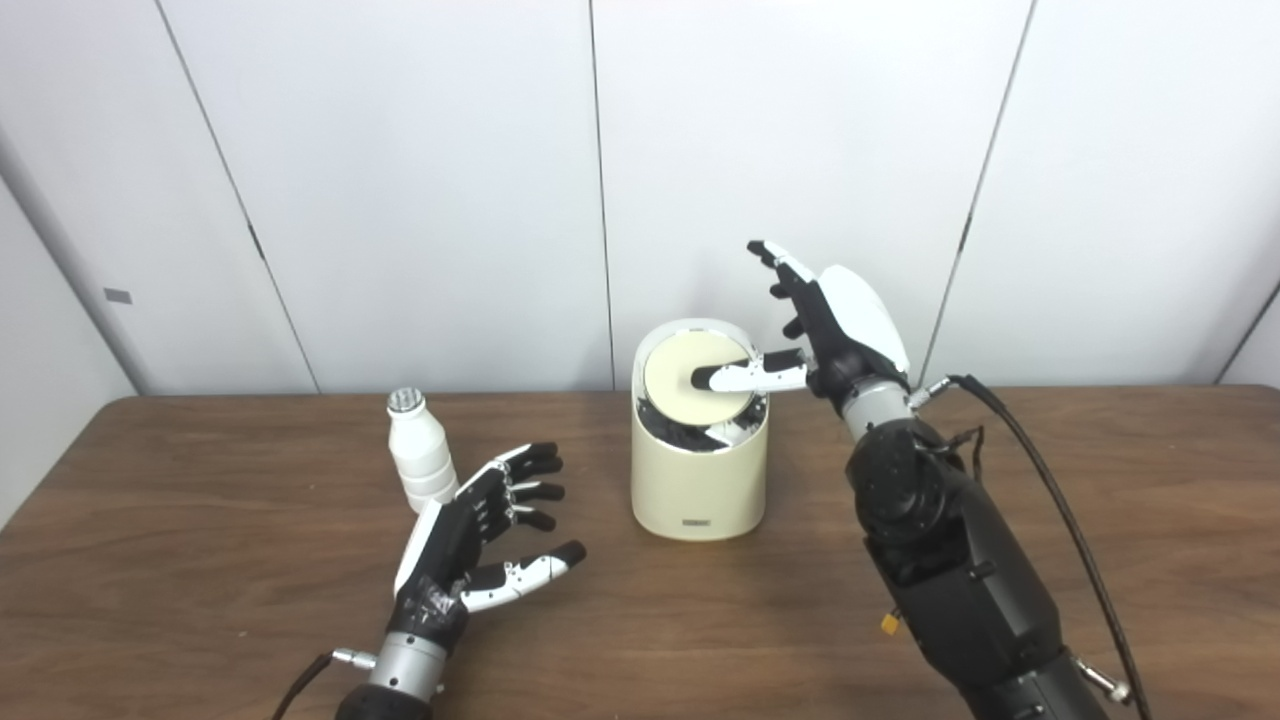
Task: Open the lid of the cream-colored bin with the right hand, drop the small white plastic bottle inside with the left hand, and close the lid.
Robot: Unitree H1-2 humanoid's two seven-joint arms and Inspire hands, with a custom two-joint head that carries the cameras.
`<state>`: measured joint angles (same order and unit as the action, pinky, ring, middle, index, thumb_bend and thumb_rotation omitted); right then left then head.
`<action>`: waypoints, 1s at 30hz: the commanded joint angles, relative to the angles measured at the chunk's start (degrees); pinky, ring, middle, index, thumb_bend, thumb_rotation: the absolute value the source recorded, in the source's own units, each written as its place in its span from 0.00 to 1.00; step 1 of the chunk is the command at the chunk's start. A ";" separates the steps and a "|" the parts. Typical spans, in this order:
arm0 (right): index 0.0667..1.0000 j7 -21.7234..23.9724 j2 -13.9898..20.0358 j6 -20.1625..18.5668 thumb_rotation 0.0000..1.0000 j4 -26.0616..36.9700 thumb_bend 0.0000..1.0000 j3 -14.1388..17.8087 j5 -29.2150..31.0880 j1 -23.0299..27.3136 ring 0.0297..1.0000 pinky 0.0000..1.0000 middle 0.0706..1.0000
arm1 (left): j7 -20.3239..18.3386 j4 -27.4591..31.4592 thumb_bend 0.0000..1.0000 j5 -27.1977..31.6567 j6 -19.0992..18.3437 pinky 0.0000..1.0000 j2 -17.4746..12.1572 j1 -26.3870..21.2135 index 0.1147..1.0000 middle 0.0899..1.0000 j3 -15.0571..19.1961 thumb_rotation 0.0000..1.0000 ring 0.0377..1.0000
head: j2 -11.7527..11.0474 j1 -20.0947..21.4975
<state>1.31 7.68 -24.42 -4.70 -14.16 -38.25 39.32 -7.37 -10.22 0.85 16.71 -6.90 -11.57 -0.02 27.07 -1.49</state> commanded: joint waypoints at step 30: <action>0.89 2.39 1.83 -0.21 0.21 -0.10 0.88 -1.75 -1.30 1.65 0.82 0.61 0.91 | 0.42 1.92 0.67 0.31 1.03 0.59 0.29 -1.78 0.79 0.77 0.13 0.02 0.70 | 0.99 -0.12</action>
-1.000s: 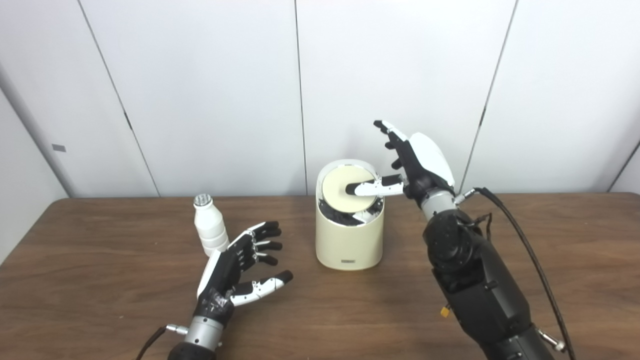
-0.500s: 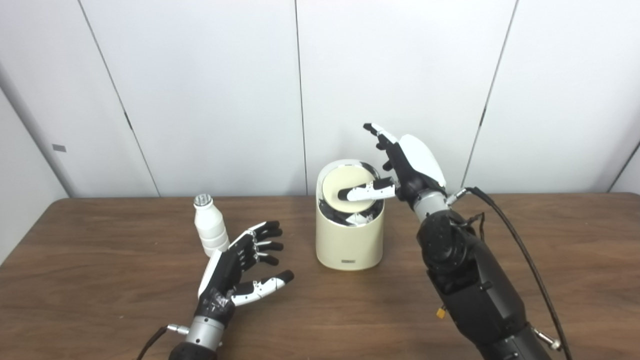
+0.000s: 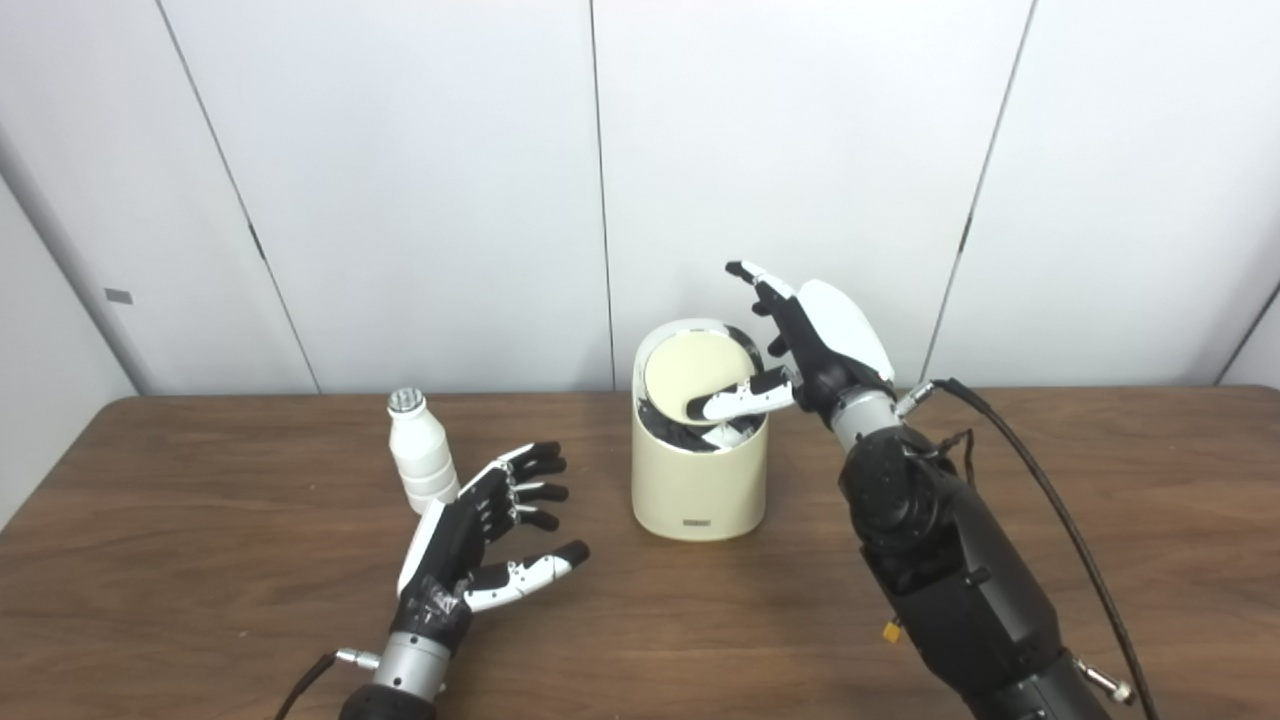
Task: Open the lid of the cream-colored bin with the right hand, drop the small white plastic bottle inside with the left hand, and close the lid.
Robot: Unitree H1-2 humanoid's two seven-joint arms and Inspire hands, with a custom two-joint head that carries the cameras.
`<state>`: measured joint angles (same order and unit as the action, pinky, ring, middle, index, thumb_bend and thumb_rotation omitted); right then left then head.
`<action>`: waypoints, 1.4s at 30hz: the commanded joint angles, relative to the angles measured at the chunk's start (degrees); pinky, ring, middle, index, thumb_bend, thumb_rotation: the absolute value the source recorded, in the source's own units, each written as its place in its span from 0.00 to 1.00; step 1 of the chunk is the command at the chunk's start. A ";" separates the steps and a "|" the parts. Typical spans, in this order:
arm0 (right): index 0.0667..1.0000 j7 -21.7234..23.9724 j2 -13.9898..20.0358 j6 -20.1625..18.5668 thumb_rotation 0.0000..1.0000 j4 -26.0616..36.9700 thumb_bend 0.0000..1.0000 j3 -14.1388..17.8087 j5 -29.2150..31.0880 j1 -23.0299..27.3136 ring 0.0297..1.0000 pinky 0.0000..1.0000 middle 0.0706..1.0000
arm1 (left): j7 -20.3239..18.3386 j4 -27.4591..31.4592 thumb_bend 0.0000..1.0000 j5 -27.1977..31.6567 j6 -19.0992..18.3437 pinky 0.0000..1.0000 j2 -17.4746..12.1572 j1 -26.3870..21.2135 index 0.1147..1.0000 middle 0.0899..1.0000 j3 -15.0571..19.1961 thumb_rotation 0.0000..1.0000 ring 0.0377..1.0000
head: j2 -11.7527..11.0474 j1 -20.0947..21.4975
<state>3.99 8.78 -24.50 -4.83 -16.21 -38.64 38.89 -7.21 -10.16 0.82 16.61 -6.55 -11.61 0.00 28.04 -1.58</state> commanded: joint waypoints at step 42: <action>0.90 11.65 -2.04 -2.34 0.19 1.16 0.88 4.47 -12.11 2.97 0.81 0.60 0.91 | 0.41 2.61 0.67 0.22 -0.17 0.59 0.43 -1.74 0.79 0.78 0.01 0.02 0.70 | 0.45 -0.62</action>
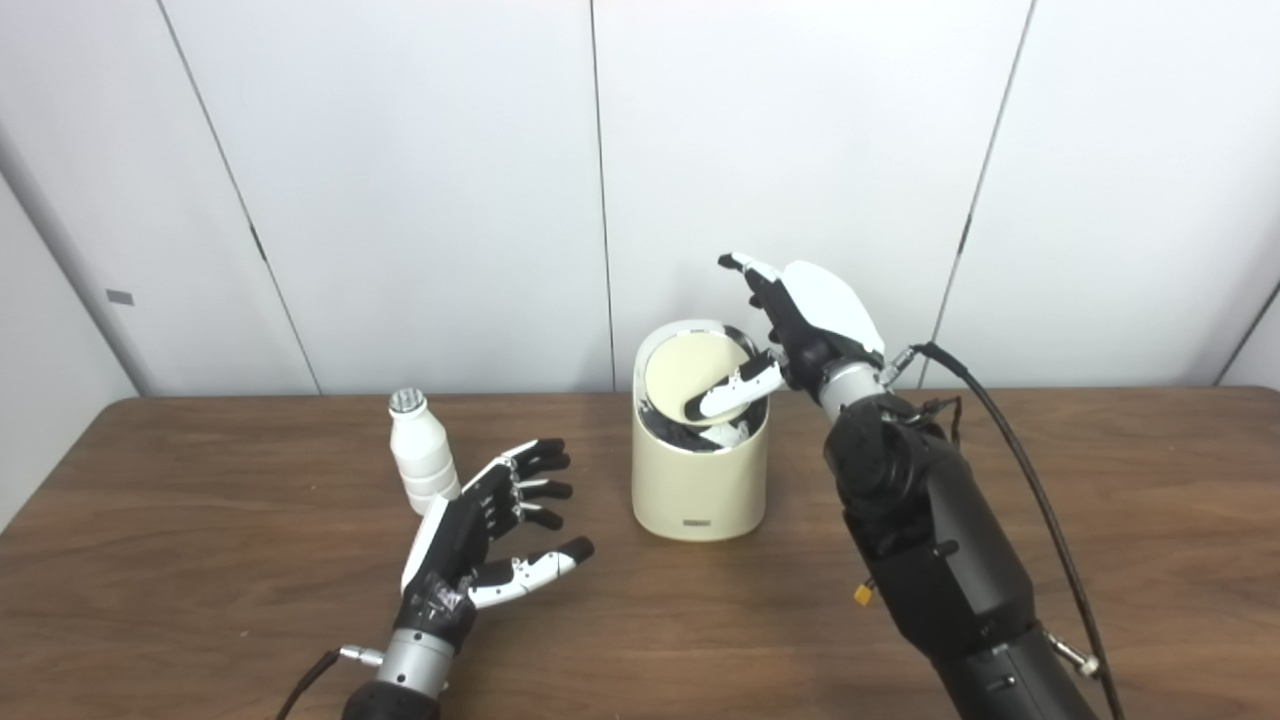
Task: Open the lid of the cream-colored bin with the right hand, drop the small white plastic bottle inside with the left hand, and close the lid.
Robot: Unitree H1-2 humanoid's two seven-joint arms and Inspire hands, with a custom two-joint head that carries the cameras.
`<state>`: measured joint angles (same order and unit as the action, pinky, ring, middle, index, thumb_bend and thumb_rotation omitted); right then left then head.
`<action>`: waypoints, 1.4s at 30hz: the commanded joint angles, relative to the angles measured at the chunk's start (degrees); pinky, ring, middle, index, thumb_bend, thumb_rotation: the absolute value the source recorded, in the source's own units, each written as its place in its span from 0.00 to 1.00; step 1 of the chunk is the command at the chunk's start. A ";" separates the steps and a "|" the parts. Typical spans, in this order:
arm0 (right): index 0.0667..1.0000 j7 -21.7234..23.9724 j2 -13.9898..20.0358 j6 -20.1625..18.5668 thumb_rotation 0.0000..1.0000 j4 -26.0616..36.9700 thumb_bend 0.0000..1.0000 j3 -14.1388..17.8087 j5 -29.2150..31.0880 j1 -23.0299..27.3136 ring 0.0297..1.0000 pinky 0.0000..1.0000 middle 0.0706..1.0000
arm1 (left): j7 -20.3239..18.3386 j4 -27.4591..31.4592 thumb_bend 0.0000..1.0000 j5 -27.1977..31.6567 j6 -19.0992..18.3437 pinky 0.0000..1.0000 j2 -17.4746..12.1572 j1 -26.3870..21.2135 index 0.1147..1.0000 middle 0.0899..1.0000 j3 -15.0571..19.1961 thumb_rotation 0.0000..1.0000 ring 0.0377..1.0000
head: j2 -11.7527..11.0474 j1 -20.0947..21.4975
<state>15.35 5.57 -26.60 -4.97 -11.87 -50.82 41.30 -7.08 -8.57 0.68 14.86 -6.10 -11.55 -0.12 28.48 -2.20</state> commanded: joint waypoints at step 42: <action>0.84 -16.97 1.81 32.76 0.25 5.56 0.86 13.04 36.01 -27.65 0.79 0.72 0.86 | 0.33 2.62 0.67 -0.31 0.96 0.58 -0.60 -1.42 0.79 0.78 0.25 0.02 0.70 | 0.56 0.44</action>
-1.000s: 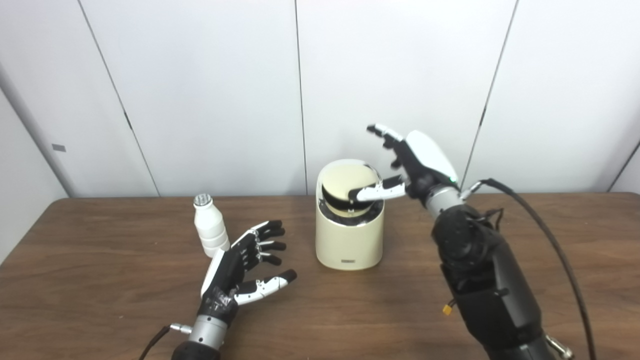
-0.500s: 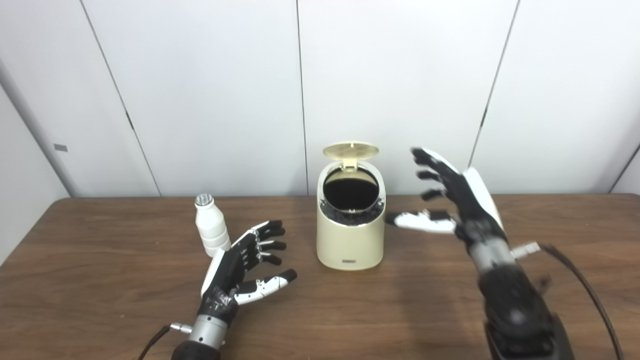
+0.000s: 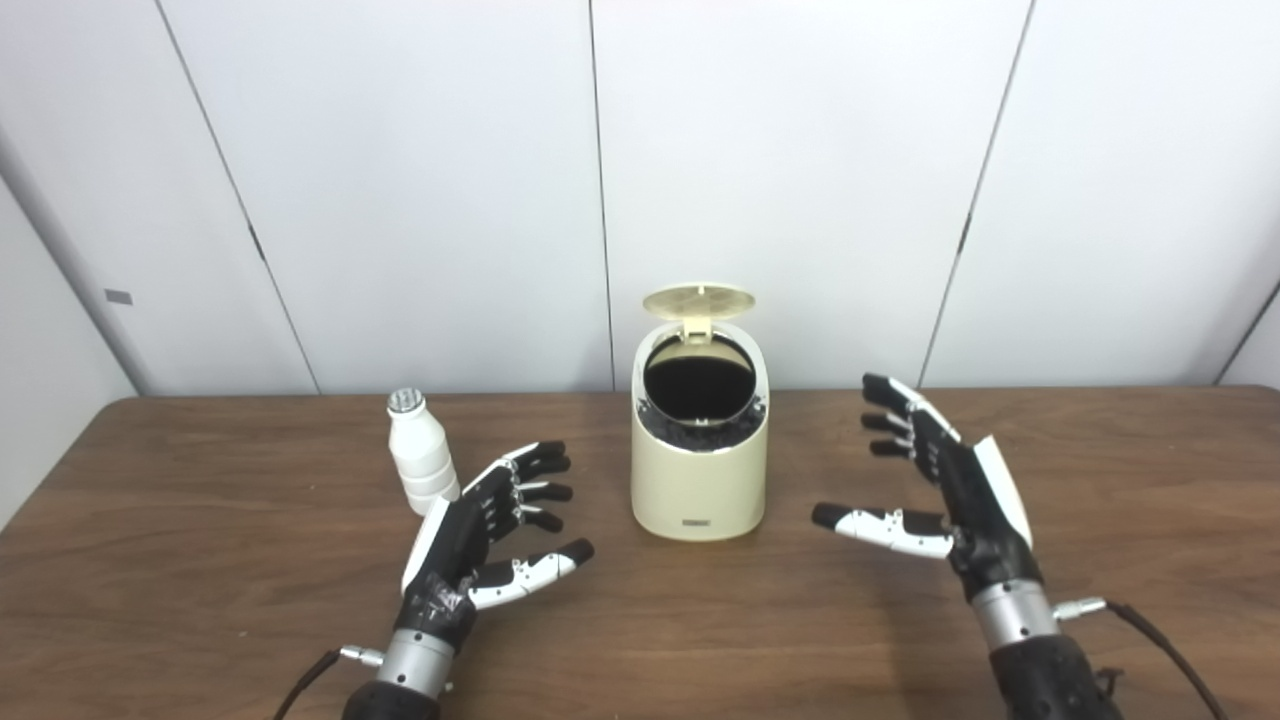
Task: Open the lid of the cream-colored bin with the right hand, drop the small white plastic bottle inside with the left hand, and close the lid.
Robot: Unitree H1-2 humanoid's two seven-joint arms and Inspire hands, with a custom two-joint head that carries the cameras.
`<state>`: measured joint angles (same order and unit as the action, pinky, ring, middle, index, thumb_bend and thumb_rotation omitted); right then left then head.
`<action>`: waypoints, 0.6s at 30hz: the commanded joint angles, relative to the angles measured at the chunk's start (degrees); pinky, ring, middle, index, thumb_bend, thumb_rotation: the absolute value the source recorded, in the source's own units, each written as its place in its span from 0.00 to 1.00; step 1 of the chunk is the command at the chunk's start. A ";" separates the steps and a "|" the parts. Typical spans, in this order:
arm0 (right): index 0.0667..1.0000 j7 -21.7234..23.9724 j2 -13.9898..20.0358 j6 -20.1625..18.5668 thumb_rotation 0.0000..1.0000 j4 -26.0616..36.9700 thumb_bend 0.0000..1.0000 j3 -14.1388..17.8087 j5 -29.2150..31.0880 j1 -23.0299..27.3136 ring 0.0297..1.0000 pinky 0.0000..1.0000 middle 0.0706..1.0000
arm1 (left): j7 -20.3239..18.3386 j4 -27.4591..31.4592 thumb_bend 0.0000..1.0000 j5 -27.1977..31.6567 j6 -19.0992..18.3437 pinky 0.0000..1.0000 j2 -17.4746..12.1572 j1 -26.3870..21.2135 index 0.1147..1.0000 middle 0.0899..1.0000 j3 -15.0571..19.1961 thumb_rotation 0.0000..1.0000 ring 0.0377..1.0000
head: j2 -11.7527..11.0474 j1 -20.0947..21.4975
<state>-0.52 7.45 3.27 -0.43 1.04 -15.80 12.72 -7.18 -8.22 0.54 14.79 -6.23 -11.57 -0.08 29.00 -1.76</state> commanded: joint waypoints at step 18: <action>0.88 -2.56 0.38 7.31 0.17 -4.31 0.80 0.97 5.32 -0.48 0.83 0.76 0.88 | 3.65 5.81 0.67 -3.09 2.03 0.52 0.82 1.64 0.76 0.72 1.11 0.04 0.62 | -3.10 -14.70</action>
<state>-2.72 7.04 7.33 -5.86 1.43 -11.46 10.78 -5.53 -4.21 -1.43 14.70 -5.86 -9.24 0.35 26.54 -14.41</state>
